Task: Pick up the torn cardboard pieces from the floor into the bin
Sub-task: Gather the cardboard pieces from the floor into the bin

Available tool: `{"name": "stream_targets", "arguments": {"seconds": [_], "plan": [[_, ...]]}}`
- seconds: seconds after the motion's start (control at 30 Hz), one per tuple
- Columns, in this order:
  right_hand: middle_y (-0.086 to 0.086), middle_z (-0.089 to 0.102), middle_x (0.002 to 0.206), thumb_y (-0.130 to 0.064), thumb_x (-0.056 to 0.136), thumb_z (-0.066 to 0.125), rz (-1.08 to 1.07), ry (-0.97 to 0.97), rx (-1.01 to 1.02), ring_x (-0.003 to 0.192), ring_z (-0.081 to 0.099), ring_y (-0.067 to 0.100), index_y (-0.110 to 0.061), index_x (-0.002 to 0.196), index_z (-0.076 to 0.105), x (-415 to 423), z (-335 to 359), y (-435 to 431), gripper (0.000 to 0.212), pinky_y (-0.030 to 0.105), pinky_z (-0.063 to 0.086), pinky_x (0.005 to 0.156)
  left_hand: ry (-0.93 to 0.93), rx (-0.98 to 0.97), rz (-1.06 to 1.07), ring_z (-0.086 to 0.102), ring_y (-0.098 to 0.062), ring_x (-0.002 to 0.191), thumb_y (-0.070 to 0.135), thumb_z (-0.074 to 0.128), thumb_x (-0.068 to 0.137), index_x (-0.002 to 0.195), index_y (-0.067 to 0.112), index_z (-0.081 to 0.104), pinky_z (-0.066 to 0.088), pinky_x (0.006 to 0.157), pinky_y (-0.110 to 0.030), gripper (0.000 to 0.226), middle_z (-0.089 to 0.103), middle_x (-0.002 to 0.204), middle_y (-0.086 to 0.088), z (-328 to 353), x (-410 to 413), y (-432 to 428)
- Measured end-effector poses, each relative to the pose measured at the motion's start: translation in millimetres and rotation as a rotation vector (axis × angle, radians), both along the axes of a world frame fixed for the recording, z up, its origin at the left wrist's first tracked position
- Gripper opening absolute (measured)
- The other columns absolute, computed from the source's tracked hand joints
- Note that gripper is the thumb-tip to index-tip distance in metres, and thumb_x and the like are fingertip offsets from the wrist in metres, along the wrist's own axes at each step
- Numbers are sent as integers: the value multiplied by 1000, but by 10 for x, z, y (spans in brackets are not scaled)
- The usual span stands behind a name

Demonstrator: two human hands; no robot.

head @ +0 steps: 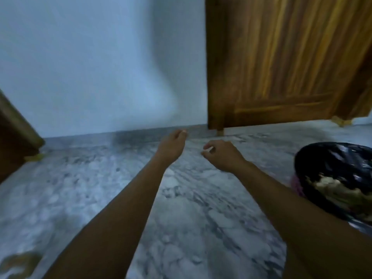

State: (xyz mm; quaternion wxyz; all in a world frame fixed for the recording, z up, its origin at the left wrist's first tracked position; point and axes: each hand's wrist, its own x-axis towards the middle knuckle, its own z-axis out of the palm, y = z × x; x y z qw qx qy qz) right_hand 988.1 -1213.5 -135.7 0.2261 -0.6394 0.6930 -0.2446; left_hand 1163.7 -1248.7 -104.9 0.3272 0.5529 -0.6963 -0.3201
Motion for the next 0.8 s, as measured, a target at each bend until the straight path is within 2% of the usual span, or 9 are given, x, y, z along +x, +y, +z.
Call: {"name": "stream_targets", "arguments": {"seconds": [0.1,0.23,0.3,0.43,0.5,0.57,0.63,0.7,0.8], "plan": [[-3,70,108,-53,90,62,218,10,4,95,64,17,-30,117,66,1269,-56,-123,35,32,52,83,-7,9,209,51,-16,126,38,44,102,132,16,61,35,108,-29,41,59,134,2,-118,1382,145],[-4,72,107,-54,91,60,509,35,45,101,66,16,-32,120,65,2982,-273,-7,36,36,53,90,-3,107,420,47,-24,134,42,43,102,133,20,61,37,112,-38,42,54,142,-4,-389,3172,579],[-4,72,108,-53,92,59,636,48,80,100,66,16,-32,121,64,3782,-376,136,36,36,53,90,-15,165,510,43,-24,137,40,41,102,134,18,59,36,113,-38,42,50,147,-6,-520,3949,900],[-4,74,104,-49,93,60,879,103,163,103,66,16,-31,123,62,5146,-594,484,35,37,53,93,-19,285,688,49,-23,131,38,41,102,132,19,60,37,112,-36,41,55,142,-4,-791,5276,1661],[-2,73,110,-48,93,60,983,174,194,106,65,19,-32,126,60,5708,-771,630,37,38,53,94,-16,361,762,50,-21,132,42,44,99,132,20,60,37,111,-33,43,55,142,-2,-950,5797,2031],[1,66,125,-47,93,59,1067,252,193,114,62,23,-31,130,57,6166,-988,742,41,38,51,96,-28,425,838,52,-21,129,46,48,94,131,20,61,38,108,-32,47,56,140,-3,-1153,6209,2348],[0,55,137,-43,92,61,1135,314,196,121,56,25,-28,133,56,6549,-1304,801,44,38,48,98,-17,474,939,59,-20,117,42,57,93,122,22,66,45,99,-31,36,63,130,-3,-1412,6540,2595],[1,51,139,-34,92,60,1244,414,177,123,55,26,-23,136,52,6857,-1685,807,47,38,47,101,-33,521,1042,62,-19,110,38,63,91,117,23,68,48,99,-32,31,66,123,-2,-1748,6812,2793],[6,55,131,-27,91,58,1365,636,118,122,55,28,-20,134,47,7207,-2278,742,45,43,50,98,-133,596,1127,61,-22,116,35,68,88,121,20,64,45,99,-26,37,63,127,-6,-2339,7096,3047]]}}
